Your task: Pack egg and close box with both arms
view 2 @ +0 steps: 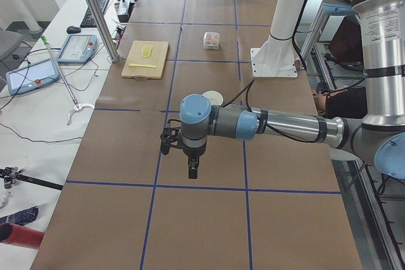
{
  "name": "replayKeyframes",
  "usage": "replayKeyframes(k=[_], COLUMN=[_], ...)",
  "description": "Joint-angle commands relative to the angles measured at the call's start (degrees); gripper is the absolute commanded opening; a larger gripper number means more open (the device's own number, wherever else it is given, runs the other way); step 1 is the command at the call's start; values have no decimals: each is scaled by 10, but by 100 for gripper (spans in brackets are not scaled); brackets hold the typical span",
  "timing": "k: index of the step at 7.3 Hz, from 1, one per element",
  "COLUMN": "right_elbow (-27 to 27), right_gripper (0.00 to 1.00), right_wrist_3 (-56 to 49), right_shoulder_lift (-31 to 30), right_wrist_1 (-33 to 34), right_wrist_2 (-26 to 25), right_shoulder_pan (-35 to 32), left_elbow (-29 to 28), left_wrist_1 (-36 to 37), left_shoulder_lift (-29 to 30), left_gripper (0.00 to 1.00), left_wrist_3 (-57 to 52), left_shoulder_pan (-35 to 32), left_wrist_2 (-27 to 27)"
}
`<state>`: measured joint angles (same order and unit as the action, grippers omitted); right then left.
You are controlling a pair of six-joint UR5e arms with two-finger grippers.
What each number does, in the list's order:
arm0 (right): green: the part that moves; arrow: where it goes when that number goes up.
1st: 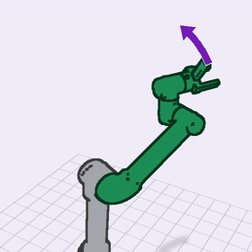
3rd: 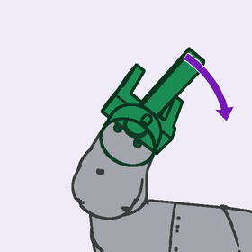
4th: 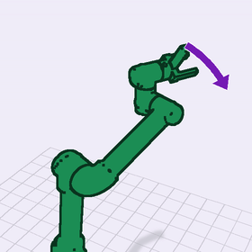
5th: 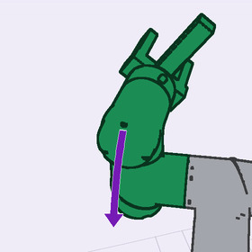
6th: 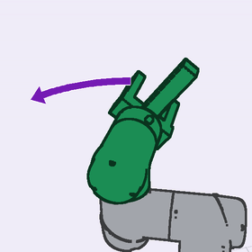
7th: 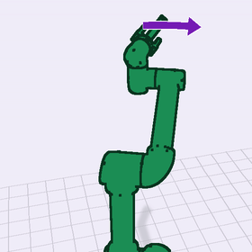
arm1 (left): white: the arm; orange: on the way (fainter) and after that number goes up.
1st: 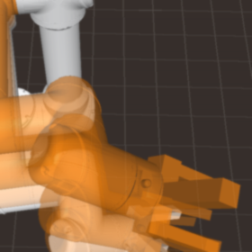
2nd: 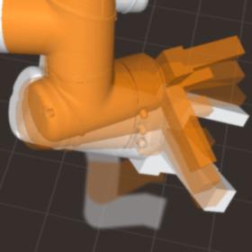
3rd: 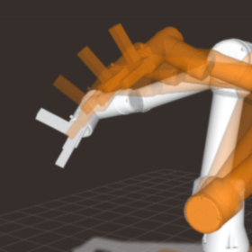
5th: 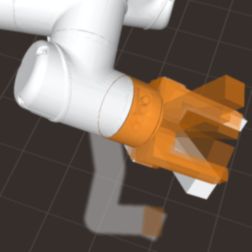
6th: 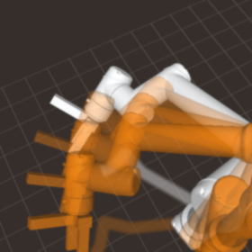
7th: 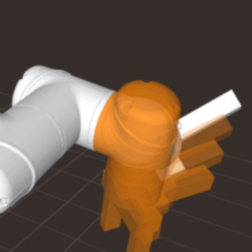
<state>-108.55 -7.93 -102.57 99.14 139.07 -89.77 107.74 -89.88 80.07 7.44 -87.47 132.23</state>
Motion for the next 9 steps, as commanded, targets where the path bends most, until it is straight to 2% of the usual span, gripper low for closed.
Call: replayKeyframes(k=[1,6,9], right_elbow=[0,-1,-1], right_gripper=[100,100,100], right_wrist_3=[1,-2,-4], right_shoulder_lift=[0,0,0], right_wrist_1=[0,-1,-1], right_wrist_2=[5,4,3], right_shoulder_pan=[0,0,0], left_elbow=[2,4,4], left_wrist_1=[6,25,68], left_shoulder_lift=[9,0,18], left_gripper=[100,100,100], left_wrist_3=[-1,-1,-1], left_shoulder_pan=[-2,-2,2], left_wrist_2=[3,2,3])
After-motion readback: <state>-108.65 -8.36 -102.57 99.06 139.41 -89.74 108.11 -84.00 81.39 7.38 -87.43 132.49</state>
